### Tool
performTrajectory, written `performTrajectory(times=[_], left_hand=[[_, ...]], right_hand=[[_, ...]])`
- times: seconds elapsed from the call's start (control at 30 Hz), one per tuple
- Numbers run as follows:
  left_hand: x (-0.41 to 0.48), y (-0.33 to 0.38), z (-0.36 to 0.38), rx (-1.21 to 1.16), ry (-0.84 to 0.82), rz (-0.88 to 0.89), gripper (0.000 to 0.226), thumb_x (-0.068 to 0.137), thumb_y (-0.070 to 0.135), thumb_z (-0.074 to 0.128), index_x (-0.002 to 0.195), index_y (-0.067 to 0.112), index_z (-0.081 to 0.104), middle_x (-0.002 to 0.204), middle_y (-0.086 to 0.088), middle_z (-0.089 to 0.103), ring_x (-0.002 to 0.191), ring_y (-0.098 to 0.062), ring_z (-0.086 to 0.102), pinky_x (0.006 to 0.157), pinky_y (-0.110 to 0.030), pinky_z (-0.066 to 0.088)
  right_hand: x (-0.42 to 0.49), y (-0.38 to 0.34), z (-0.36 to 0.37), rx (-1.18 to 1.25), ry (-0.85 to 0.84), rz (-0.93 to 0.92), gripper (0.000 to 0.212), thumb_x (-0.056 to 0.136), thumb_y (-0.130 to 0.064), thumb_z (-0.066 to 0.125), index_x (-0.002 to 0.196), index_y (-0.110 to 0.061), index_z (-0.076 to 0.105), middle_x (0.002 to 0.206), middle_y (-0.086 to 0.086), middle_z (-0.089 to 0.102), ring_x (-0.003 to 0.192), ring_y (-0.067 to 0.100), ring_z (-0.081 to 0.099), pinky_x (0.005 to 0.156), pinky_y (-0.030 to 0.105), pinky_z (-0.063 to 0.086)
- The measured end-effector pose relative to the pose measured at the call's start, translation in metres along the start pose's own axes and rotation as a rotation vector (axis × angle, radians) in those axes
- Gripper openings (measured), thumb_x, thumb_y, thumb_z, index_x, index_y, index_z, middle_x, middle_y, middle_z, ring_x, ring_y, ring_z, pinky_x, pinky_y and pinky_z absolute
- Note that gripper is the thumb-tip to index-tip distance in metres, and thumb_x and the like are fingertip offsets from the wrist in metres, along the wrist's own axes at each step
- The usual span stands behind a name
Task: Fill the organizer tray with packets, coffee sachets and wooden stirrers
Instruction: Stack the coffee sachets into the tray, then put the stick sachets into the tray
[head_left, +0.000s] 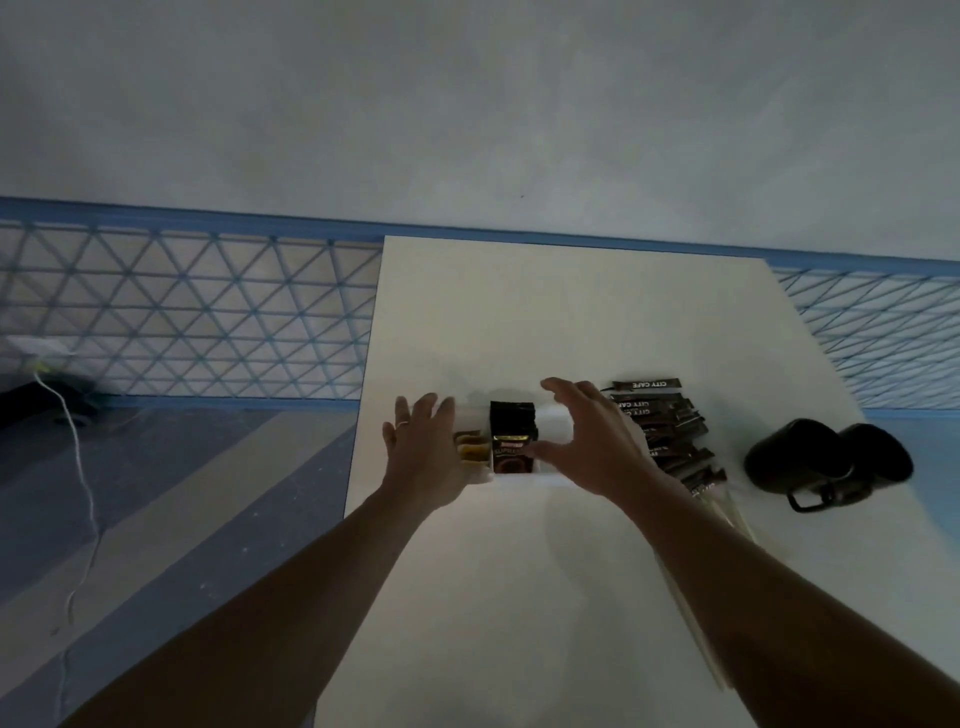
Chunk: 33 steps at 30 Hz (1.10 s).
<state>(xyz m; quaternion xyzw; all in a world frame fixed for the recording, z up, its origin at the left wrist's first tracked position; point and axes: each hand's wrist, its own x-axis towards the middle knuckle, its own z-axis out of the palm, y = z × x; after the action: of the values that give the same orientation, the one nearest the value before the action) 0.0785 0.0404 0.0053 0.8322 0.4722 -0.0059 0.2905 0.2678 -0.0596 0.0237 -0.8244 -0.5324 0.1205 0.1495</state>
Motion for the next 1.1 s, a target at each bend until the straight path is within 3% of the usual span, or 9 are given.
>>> performTrajectory(times=[0.1,0.23,0.5,0.57,0.67,0.8,0.97,1.1], left_hand=[[-0.007,0.009,-0.005,-0.088,0.071,0.045,0.090,0.074,0.044,0.079,0.147,0.013,0.037,0.155,-0.010,0.032,0.147,-0.036,0.014,0.118,-0.054,0.019],[-0.018,0.024,-0.008,-0.217,0.266,0.123,0.056,0.076,0.030,0.080,0.126,0.011,0.061,0.128,-0.007,0.059,0.122,-0.025,0.049,0.104,-0.040,0.040],[-0.035,0.063,-0.001,-0.348,0.200,0.229,0.017,0.083,0.018,0.070,0.099,0.014,0.072,0.097,-0.001,0.072,0.092,-0.018,0.065,0.082,-0.028,0.051],[-0.037,0.073,0.004,-0.321,0.160,0.261,0.013,0.084,0.017,0.067,0.095,0.013,0.072,0.091,0.000,0.073,0.085,-0.016,0.066,0.073,-0.022,0.047],[-0.038,0.092,0.014,-0.289,0.101,0.315,0.011,0.086,0.016,0.065,0.093,0.012,0.073,0.089,0.000,0.073,0.081,-0.013,0.065,0.068,-0.017,0.043],[-0.032,0.119,0.023,-0.260,0.026,0.351,0.012,0.087,0.013,0.064,0.093,0.010,0.074,0.090,-0.001,0.073,0.083,-0.016,0.066,0.077,-0.026,0.053],[-0.016,0.156,0.036,-0.226,-0.014,0.332,0.011,0.083,0.013,0.063,0.088,0.014,0.073,0.088,0.000,0.072,0.089,-0.019,0.065,0.081,-0.027,0.052],[0.002,0.185,0.048,-0.194,-0.067,0.289,0.019,0.082,0.017,0.071,0.101,0.014,0.072,0.095,-0.004,0.071,0.092,-0.021,0.066,0.086,-0.028,0.053]], right_hand=[[-0.015,0.005,-0.008,0.041,0.056,0.066,0.071,0.076,-0.054,0.075,0.138,-0.037,0.046,0.128,-0.011,0.059,0.104,0.011,0.059,0.077,0.032,0.050],[-0.038,0.014,-0.010,0.098,0.121,0.147,0.055,0.081,-0.045,0.073,0.132,-0.034,0.055,0.118,-0.012,0.065,0.094,0.002,0.051,0.063,0.019,0.035],[-0.091,0.040,-0.006,0.138,0.161,0.336,0.025,0.081,-0.037,0.071,0.104,-0.027,0.072,0.087,-0.012,0.071,0.078,0.006,0.063,0.068,0.025,0.048],[-0.102,0.048,-0.007,0.126,0.160,0.359,0.009,0.081,-0.033,0.069,0.084,-0.025,0.071,0.076,-0.010,0.069,0.072,0.010,0.064,0.062,0.025,0.047],[-0.116,0.063,-0.013,0.140,0.185,0.417,0.020,0.081,-0.022,0.065,0.061,-0.023,0.062,0.059,-0.010,0.059,0.058,0.010,0.055,0.048,0.022,0.035],[-0.123,0.087,-0.021,0.192,0.167,0.493,0.014,0.082,-0.010,0.061,0.070,-0.012,0.069,0.069,0.005,0.066,0.064,0.022,0.060,0.056,0.034,0.047],[-0.116,0.127,-0.028,0.228,0.207,0.555,0.019,0.080,-0.007,0.056,0.071,-0.013,0.072,0.071,0.004,0.069,0.066,0.022,0.064,0.059,0.038,0.053],[-0.102,0.154,-0.033,0.240,0.230,0.585,0.015,0.079,-0.008,0.061,0.069,-0.013,0.070,0.066,0.005,0.067,0.062,0.023,0.063,0.058,0.040,0.057]])
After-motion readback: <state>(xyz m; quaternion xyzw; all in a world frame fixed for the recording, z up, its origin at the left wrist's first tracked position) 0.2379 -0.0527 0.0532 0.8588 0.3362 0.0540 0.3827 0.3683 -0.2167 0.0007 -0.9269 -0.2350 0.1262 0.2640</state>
